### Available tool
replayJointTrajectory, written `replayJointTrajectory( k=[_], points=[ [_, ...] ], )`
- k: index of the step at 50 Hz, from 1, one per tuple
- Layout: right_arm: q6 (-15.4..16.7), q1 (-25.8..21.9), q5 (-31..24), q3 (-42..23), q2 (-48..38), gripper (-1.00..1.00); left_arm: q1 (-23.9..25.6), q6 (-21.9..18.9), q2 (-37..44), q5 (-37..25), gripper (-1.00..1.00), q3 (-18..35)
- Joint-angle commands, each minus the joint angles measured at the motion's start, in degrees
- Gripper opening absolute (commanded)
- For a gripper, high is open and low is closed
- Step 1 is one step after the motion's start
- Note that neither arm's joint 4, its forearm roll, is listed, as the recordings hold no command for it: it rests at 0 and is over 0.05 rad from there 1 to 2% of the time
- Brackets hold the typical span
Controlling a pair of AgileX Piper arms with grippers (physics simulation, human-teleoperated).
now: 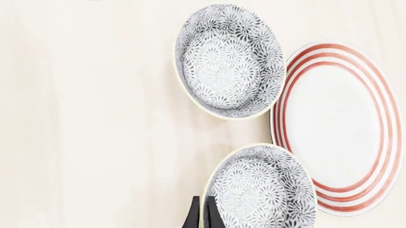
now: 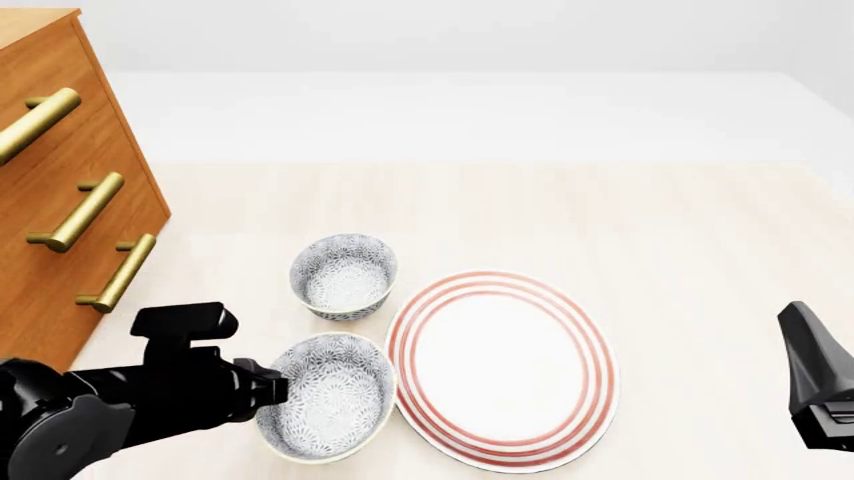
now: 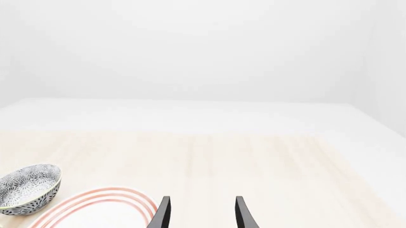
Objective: Stack the bowl in the middle on the bowl at the back.
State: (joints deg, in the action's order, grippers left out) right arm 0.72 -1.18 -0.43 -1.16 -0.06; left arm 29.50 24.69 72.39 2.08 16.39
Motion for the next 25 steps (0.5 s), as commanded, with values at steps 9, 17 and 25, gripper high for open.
replayJointTrajectory(
  k=[9,17,25],
  points=[
    [0.2,-0.1,0.1,0.0,0.0,1.00,-1.8,-1.9,-10.9,-10.5,-1.00,0.8],
    [0.3,-0.1,0.1,0.0,0.0,1.00,-1.9,-3.2,-19.2,-20.2,-1.00,3.8],
    [0.4,-0.1,0.1,0.0,0.0,1.00,-1.2,-3.5,-25.6,-28.5,-1.00,8.0]
  ],
)
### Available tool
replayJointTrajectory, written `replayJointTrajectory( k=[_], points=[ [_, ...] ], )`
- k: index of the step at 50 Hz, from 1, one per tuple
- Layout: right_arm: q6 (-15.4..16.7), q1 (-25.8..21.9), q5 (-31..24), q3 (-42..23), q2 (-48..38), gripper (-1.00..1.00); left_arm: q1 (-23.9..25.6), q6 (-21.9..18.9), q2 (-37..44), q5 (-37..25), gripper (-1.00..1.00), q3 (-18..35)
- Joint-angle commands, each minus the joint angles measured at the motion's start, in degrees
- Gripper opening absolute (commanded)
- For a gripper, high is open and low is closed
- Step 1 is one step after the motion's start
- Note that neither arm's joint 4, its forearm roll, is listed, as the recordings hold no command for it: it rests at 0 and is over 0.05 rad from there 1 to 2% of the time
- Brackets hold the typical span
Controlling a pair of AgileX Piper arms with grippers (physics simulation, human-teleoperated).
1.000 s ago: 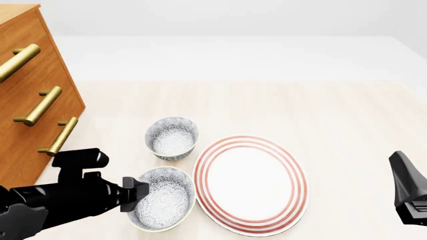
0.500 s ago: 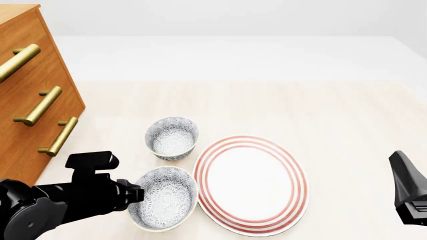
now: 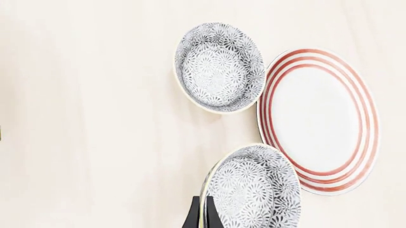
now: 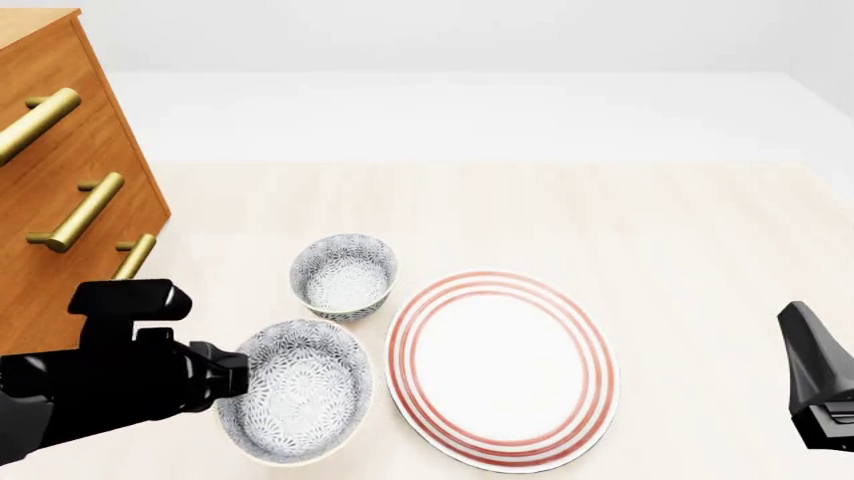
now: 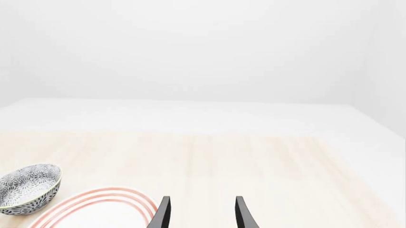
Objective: Stack the bowl in the middle on the bowl at the back.
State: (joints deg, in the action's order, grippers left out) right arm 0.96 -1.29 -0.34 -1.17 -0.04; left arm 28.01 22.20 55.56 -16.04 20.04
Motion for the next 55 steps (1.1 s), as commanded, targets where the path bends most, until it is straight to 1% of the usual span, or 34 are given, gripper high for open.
replayJointTrajectory(
  k=[1,9,10,11,14,19,21,28,35,40,51,54,55],
  points=[
    [0.1,0.0,0.0,0.0,0.0,1.00,0.3,-1.0,-8.8,-10.4,-1.00,4.3],
    [0.1,0.0,0.0,0.0,0.0,1.00,1.7,-0.4,-13.8,-17.3,-1.00,9.0],
    [0.1,0.0,0.0,0.0,0.0,1.00,1.7,-0.4,-13.8,-17.3,-1.00,9.0],
    [0.1,0.0,0.0,0.0,0.0,1.00,2.0,-0.3,-14.8,-19.0,-1.00,10.2],
    [0.1,-0.1,0.0,0.0,0.0,1.00,2.4,0.1,-15.8,-20.5,-1.00,11.3],
    [0.2,-0.2,0.0,0.0,0.0,1.00,4.4,1.2,-17.8,-24.1,-1.00,13.8],
    [0.2,-0.2,0.0,0.0,0.0,1.00,4.6,1.2,-17.9,-24.7,-1.00,14.4],
    [0.1,-0.1,0.0,0.1,0.0,1.00,7.2,1.2,-19.5,-30.4,-1.00,19.8],
    [0.1,-0.1,0.0,0.1,0.0,1.00,9.4,1.3,-20.6,-34.4,-1.00,22.8],
    [0.2,-0.2,0.0,0.1,0.0,1.00,11.1,1.5,-21.0,-35.9,-1.00,23.8],
    [0.3,-0.2,0.0,0.0,0.0,1.00,14.1,1.3,-22.3,-36.6,-1.00,21.8],
    [0.3,-0.2,0.1,-0.1,0.0,1.00,14.8,0.5,-22.1,-36.6,-1.00,21.6],
    [0.4,-0.2,0.1,-0.1,0.0,1.00,16.0,1.7,-22.3,-36.2,-1.00,21.0]
  ],
)
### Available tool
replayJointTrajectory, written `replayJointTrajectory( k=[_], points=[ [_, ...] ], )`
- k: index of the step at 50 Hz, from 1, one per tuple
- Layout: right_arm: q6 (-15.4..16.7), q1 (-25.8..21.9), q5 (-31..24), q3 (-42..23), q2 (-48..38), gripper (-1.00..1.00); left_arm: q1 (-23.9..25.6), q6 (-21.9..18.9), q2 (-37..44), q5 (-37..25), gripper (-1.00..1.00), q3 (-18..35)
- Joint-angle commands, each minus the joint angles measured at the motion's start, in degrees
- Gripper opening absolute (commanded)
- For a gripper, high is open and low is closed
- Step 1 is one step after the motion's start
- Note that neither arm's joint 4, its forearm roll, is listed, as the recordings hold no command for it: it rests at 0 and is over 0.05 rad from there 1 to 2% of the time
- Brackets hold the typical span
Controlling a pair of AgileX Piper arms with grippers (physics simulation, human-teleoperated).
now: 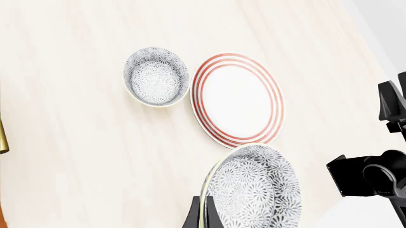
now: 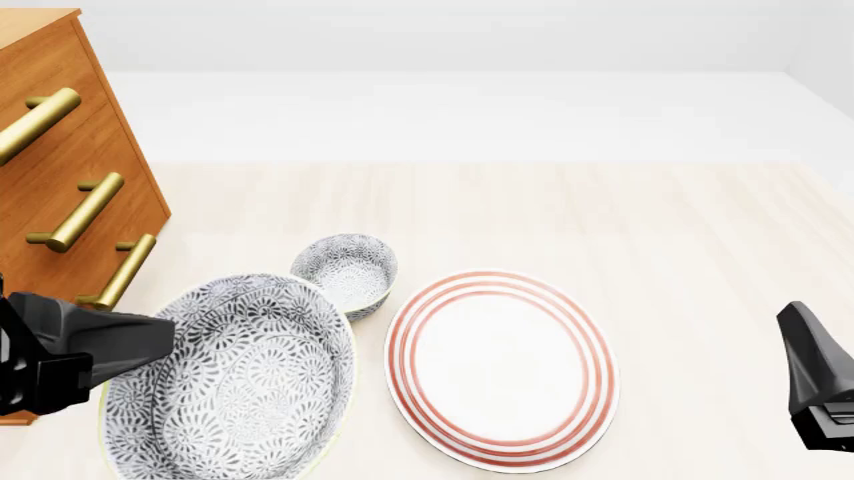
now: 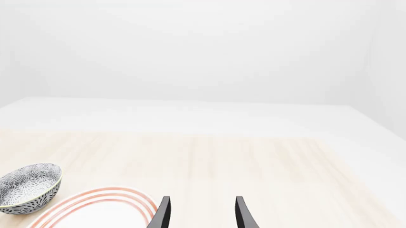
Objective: Stack the bowl in the middle on the bowl at the back.
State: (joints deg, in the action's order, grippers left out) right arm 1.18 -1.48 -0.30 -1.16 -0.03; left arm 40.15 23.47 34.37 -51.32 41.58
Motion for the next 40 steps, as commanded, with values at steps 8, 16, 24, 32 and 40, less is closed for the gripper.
replayJointTrajectory(
  k=[8,16,24,32,40],
  points=[
    [0.6,-0.3,0.2,-0.4,-0.1,1.00,10.2,3.5,0.8,3.2,-1.00,-4.1],
    [0.9,-0.5,0.3,-0.5,0.0,1.00,13.3,5.8,1.3,6.6,-1.00,-8.4],
    [1.1,-0.6,0.4,-0.5,0.0,1.00,14.4,6.8,1.1,8.0,-1.00,-11.1],
    [1.1,-0.6,0.4,-0.5,0.0,1.00,15.0,7.7,0.2,8.1,-1.00,-13.3],
    [1.1,-0.6,0.4,-0.6,0.0,1.00,14.0,8.2,-3.5,4.4,-1.00,-15.1]
  ],
)
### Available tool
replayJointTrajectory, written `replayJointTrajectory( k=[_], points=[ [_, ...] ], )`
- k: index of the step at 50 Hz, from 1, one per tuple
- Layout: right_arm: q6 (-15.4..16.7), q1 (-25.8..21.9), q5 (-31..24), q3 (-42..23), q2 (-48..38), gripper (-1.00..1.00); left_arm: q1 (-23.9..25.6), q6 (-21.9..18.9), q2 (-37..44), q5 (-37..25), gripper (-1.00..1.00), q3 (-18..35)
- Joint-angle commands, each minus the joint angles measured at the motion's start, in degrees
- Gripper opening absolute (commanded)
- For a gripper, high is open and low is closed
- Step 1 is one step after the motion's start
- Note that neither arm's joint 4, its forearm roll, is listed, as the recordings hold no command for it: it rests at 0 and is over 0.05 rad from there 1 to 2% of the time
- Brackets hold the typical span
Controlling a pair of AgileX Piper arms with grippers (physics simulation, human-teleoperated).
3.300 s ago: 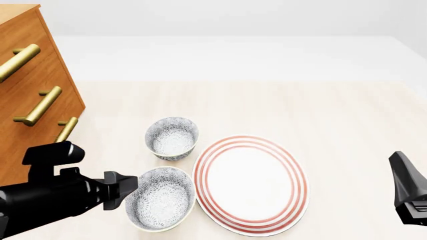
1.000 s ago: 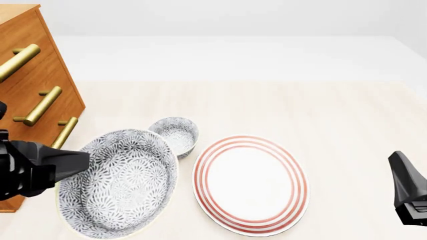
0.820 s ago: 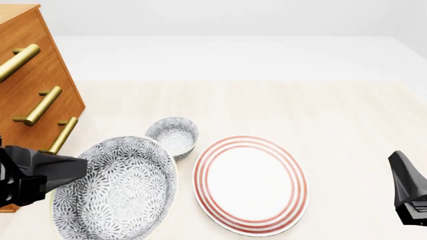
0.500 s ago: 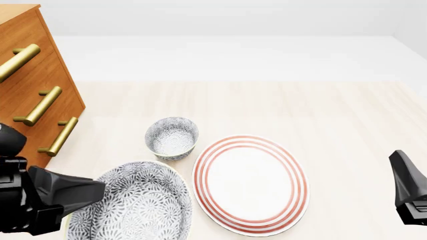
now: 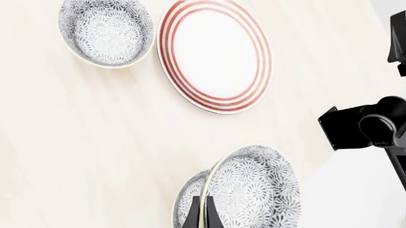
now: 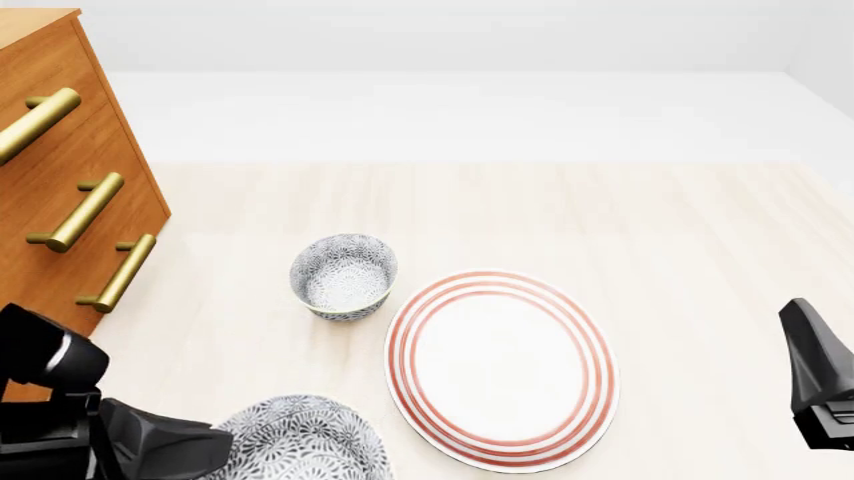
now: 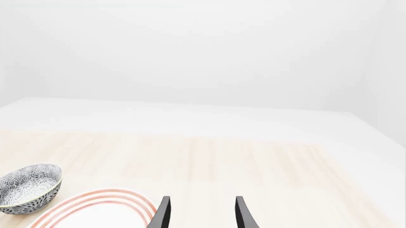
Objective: Stack the bowl in the middle on the bowl at the back.
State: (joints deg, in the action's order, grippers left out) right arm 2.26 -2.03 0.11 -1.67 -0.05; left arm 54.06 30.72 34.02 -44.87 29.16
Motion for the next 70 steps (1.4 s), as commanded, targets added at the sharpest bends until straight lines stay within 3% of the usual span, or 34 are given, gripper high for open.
replayJointTrajectory(
  k=[1,7,19,20,39,48,62,64,70],
  points=[
    [0.1,0.0,0.0,-0.1,0.0,1.00,0.1,0.9,-3.1,-2.1,-1.00,-2.7],
    [0.0,-0.2,0.0,-0.1,0.0,1.00,0.0,2.2,-5.2,-2.7,-1.00,-5.6],
    [0.0,-0.3,0.0,-0.2,0.0,1.00,1.9,5.5,-3.8,3.6,-1.00,-11.9],
    [0.0,-0.3,0.0,-0.2,0.0,1.00,2.8,5.2,-2.1,5.1,1.00,-11.9],
    [-0.2,-0.3,-0.1,-0.1,0.0,1.00,2.6,5.1,-2.9,3.7,1.00,-12.1],
    [-0.2,-0.3,-0.1,-0.1,0.0,1.00,1.5,3.8,-4.6,0.2,1.00,-9.7],
    [-0.2,-0.2,-0.1,-0.1,0.0,1.00,-4.7,-2.5,-12.4,-12.1,1.00,0.2],
    [-0.5,0.1,-0.4,-0.3,0.0,1.00,-8.0,-5.0,-15.1,-15.0,1.00,3.4],
    [-0.3,-0.1,-1.6,-2.2,0.0,1.00,-12.3,-5.9,-20.2,-19.8,1.00,7.9]
  ],
)
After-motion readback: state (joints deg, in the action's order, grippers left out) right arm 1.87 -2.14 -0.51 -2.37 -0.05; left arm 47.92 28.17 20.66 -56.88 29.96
